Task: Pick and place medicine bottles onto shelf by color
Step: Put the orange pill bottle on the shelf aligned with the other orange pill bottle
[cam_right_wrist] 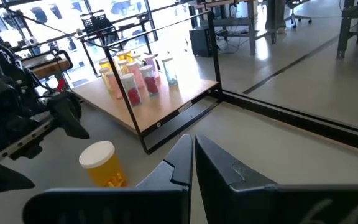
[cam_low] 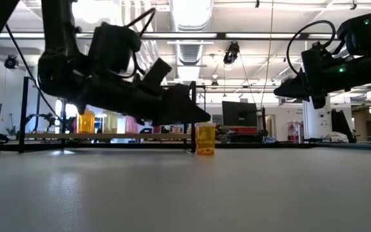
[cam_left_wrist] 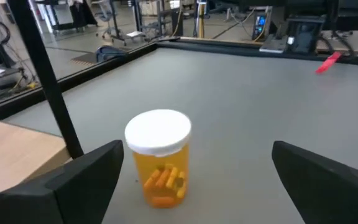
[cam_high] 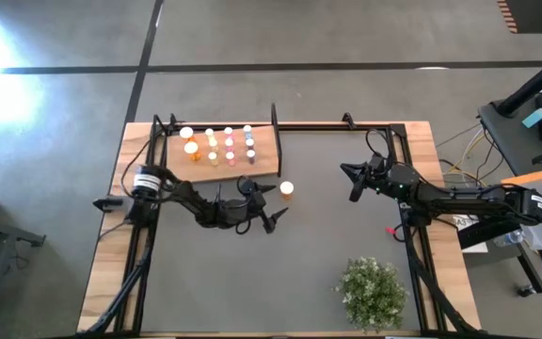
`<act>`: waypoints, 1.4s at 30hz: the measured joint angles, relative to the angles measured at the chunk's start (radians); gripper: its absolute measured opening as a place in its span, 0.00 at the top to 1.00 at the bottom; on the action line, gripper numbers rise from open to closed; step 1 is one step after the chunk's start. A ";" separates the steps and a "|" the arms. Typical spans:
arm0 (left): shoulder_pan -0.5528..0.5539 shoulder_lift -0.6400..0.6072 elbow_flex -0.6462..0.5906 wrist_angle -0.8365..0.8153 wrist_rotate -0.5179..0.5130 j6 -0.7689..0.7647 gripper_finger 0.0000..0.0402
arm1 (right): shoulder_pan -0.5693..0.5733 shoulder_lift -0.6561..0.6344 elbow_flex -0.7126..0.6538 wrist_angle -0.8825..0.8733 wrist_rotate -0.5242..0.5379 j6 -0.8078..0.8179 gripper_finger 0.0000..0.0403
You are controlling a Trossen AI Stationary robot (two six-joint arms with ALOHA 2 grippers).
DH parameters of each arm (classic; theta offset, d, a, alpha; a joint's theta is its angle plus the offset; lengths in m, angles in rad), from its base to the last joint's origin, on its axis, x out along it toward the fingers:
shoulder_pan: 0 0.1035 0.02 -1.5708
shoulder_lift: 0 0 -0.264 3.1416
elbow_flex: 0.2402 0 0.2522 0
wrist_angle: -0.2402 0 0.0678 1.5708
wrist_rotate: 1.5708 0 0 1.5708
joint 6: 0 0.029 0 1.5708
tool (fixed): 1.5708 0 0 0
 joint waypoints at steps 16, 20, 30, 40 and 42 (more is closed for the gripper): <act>0.080 0.146 0.098 0.081 -0.008 -0.006 0.02 | 0.000 0.006 0.000 0.000 0.000 0.000 0.98; 0.094 0.156 0.114 0.073 -0.008 -0.007 0.02 | 0.000 0.006 0.000 0.000 0.000 0.000 0.98; 0.115 0.156 0.122 0.049 0.001 -0.008 0.06 | 0.000 0.006 0.000 0.001 0.000 0.000 0.98; 0.121 0.156 0.122 0.037 0.018 -0.008 0.31 | 0.000 0.006 0.000 0.000 0.000 0.000 0.98; 0.121 0.156 0.122 0.037 0.018 -0.008 0.35 | 0.000 0.006 0.000 0.001 0.000 0.000 0.98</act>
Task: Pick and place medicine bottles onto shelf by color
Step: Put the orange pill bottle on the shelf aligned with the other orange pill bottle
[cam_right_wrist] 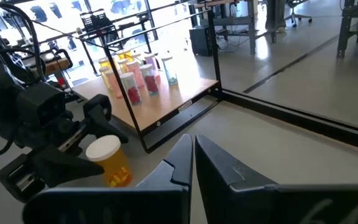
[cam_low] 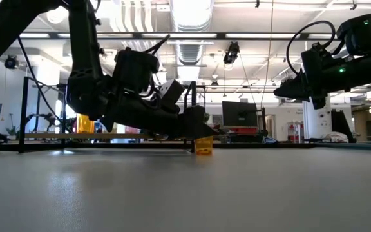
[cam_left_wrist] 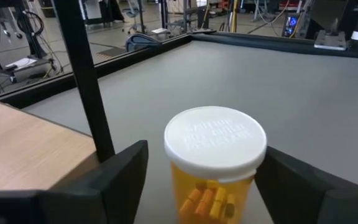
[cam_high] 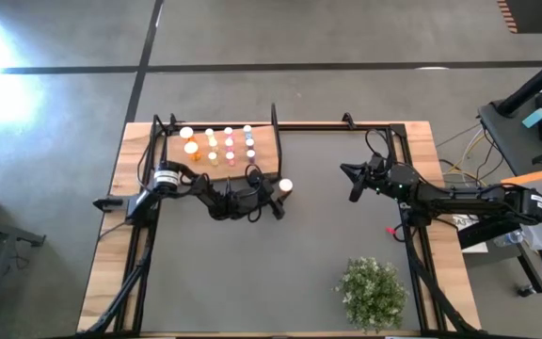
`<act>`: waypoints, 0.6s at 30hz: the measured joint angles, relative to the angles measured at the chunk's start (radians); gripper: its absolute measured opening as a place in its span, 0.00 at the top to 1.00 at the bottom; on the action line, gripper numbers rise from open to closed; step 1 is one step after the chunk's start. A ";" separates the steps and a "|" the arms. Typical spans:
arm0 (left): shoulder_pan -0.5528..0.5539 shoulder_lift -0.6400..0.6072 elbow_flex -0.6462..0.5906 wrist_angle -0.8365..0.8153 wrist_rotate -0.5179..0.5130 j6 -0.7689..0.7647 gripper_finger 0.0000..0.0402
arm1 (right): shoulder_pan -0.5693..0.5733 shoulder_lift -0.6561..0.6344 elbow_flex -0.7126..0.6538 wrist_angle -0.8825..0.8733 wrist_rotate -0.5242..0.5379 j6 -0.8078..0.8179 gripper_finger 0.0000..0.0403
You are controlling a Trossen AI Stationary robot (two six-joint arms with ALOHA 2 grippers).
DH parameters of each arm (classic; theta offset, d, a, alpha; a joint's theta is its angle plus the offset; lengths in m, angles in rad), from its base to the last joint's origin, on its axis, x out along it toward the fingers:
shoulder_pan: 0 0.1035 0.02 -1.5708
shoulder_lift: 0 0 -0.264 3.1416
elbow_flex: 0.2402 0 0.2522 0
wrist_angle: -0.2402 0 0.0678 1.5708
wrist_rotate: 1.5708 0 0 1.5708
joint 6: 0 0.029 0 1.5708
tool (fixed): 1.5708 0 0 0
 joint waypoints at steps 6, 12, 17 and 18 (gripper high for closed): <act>-0.003 0.000 -0.002 0.003 0.000 0.003 0.42 | 0.000 0.000 0.000 0.000 0.000 0.000 0.98; -0.031 -0.027 -0.024 0.003 -0.051 0.003 0.46 | 0.000 0.000 0.000 0.000 0.000 0.000 0.98; -0.077 -0.076 -0.070 0.005 -0.140 0.012 0.49 | 0.000 0.000 0.000 0.000 0.000 0.000 0.98; -0.082 -0.083 -0.079 0.003 -0.150 0.012 0.50 | 0.000 0.000 0.000 0.000 0.000 0.000 0.98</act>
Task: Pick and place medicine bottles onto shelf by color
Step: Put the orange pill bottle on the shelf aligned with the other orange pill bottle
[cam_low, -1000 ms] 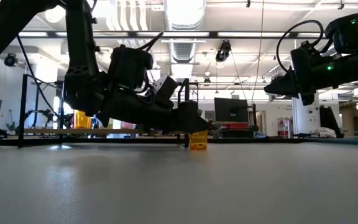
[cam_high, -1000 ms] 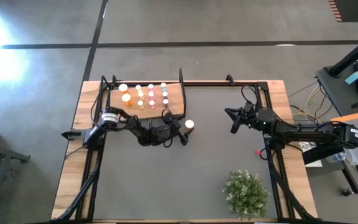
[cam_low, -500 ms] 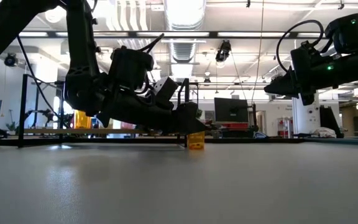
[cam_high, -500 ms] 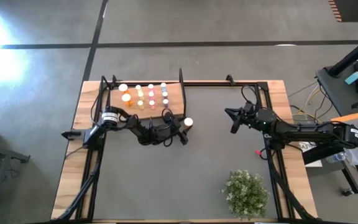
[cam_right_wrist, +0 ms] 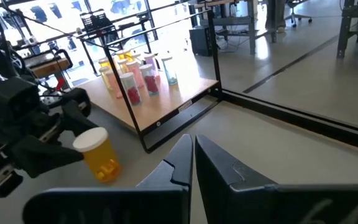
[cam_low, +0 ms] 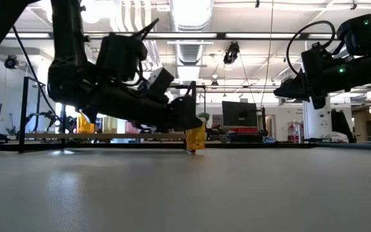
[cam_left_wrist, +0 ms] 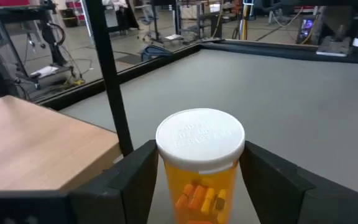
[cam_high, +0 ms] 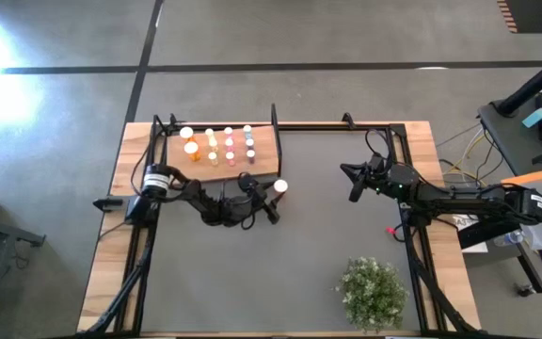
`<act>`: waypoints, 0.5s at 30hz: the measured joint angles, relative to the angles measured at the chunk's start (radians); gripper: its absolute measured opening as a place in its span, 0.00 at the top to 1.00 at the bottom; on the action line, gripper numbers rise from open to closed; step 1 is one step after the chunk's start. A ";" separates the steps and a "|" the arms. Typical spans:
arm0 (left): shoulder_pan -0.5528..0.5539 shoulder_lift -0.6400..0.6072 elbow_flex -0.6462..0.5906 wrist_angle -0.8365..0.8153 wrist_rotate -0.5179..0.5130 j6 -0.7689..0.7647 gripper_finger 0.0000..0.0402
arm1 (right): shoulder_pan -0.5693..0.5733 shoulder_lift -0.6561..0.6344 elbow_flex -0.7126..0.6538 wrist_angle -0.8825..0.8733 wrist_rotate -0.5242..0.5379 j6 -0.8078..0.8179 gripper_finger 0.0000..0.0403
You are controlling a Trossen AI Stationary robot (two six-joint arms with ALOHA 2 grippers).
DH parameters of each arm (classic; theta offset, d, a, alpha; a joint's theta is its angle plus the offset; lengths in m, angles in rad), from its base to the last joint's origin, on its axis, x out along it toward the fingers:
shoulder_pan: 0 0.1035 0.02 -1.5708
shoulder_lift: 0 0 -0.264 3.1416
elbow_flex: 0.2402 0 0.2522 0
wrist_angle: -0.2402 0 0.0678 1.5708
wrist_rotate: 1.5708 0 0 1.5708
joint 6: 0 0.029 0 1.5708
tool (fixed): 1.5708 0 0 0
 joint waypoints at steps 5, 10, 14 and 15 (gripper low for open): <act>-0.002 -0.007 -0.008 -0.023 -0.005 -0.008 0.50 | 0.000 0.000 0.000 0.001 0.000 0.000 0.98; -0.009 -0.007 -0.010 -0.026 -0.005 -0.009 0.50 | 0.000 0.000 0.000 0.000 0.000 0.000 0.98; -0.023 -0.010 -0.012 -0.015 -0.044 -0.008 0.50 | 0.000 0.000 0.000 0.000 0.000 0.000 0.98; -0.031 -0.010 -0.013 -0.015 -0.069 -0.009 0.50 | 0.000 0.000 0.000 0.001 0.000 0.000 0.98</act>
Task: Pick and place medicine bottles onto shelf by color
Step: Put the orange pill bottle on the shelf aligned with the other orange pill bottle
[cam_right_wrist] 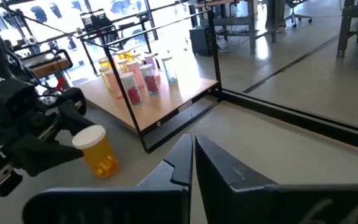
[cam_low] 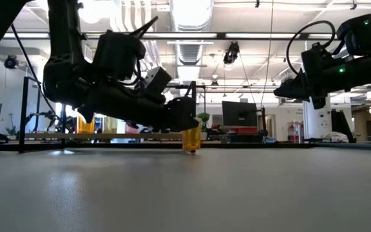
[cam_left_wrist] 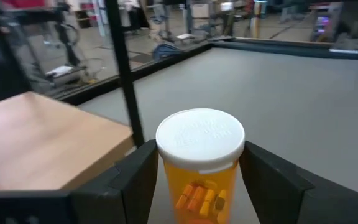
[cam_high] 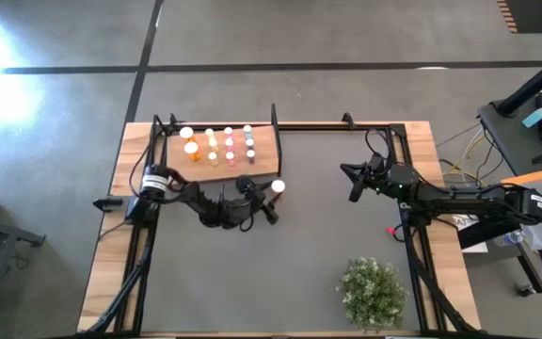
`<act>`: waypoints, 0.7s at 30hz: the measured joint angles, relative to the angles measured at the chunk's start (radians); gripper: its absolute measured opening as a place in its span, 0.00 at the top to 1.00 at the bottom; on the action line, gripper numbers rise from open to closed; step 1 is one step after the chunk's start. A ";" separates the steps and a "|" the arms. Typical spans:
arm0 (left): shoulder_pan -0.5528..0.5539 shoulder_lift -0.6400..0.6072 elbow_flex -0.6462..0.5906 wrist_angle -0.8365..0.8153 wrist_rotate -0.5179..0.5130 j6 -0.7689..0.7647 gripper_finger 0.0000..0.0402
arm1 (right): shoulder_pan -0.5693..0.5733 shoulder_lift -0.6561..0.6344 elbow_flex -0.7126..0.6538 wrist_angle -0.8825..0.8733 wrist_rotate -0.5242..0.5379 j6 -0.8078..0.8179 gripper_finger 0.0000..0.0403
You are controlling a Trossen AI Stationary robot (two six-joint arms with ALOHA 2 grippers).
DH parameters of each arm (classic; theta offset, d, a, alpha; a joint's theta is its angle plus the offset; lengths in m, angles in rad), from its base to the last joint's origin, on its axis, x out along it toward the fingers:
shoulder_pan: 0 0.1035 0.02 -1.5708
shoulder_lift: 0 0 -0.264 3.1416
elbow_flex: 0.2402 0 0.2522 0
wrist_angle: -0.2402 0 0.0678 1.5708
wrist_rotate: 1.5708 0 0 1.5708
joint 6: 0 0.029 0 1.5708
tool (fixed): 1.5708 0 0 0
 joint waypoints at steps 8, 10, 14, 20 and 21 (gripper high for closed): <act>-0.089 -0.077 -0.063 -0.003 -0.212 0.001 0.50 | 0.000 0.000 0.000 0.000 0.000 0.000 0.98; -0.115 -0.104 -0.087 -0.003 -0.274 0.000 0.50 | 0.000 0.000 0.000 0.000 0.000 0.000 0.98; -0.168 -0.142 -0.133 -0.007 -0.425 0.001 0.50 | 0.000 0.000 0.000 0.000 0.000 0.000 0.98; -0.240 -0.200 -0.188 -0.004 -0.637 0.000 0.50 | 0.000 0.000 0.000 -0.001 0.000 0.000 0.98; -0.251 -0.209 -0.200 -0.005 -0.668 0.000 0.50 | 0.000 0.000 0.000 0.000 0.000 0.000 0.98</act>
